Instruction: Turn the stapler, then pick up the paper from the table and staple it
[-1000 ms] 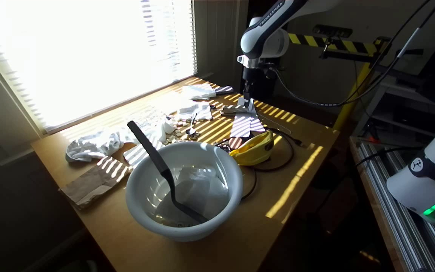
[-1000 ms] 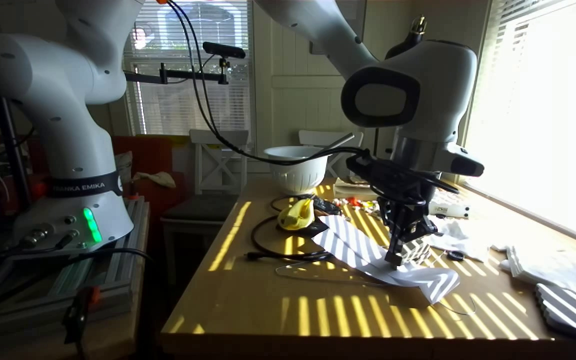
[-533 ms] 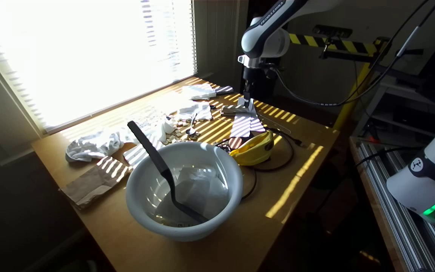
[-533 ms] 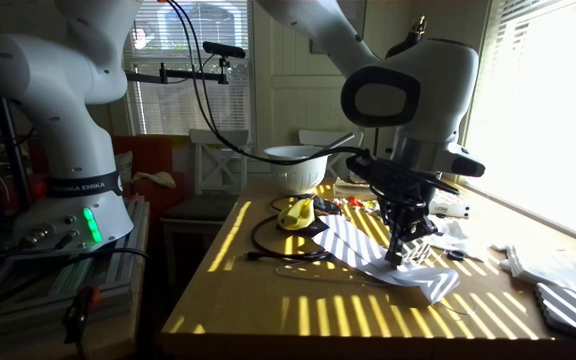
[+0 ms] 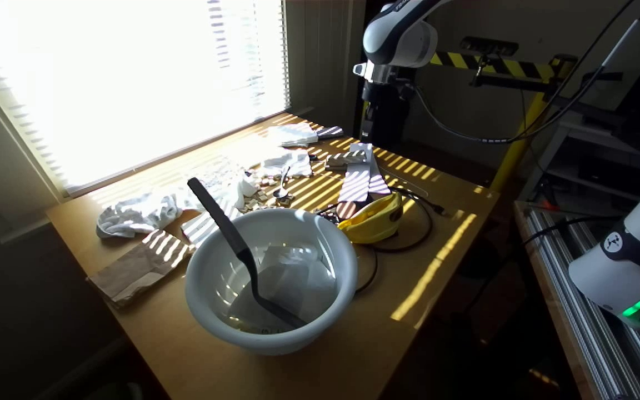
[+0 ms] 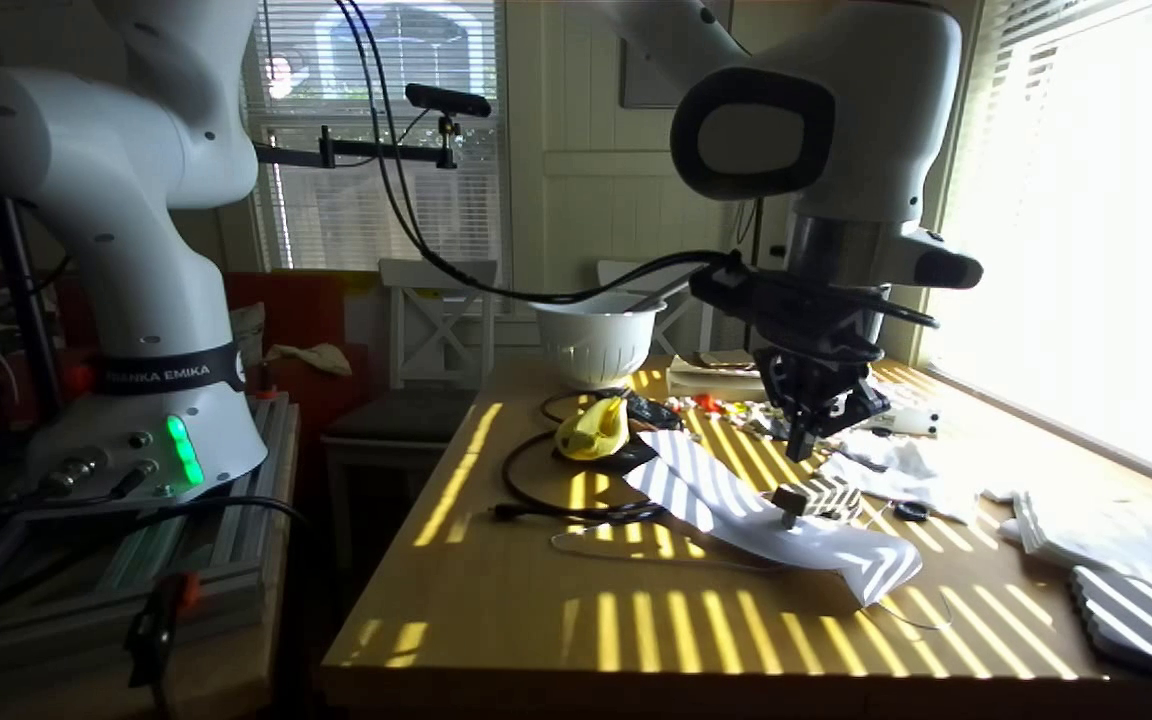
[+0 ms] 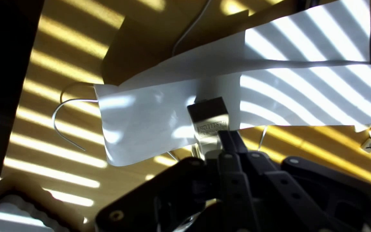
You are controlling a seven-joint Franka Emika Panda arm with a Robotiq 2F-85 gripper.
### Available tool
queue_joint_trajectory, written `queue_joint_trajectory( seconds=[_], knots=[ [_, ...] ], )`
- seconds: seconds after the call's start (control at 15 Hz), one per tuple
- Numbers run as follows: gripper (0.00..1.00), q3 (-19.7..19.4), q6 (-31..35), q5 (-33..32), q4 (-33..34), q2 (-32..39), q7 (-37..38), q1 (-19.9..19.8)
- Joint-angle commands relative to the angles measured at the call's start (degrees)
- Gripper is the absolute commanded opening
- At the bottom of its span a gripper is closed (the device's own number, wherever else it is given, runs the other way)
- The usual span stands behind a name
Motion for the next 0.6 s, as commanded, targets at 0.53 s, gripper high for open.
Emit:
queue_joint_trajectory(
  seconds=[0.53],
  knots=[
    [0.30, -1.7, -3.9, 4.5, -2.1, -4.5, -2.3, 1.3]
  ],
)
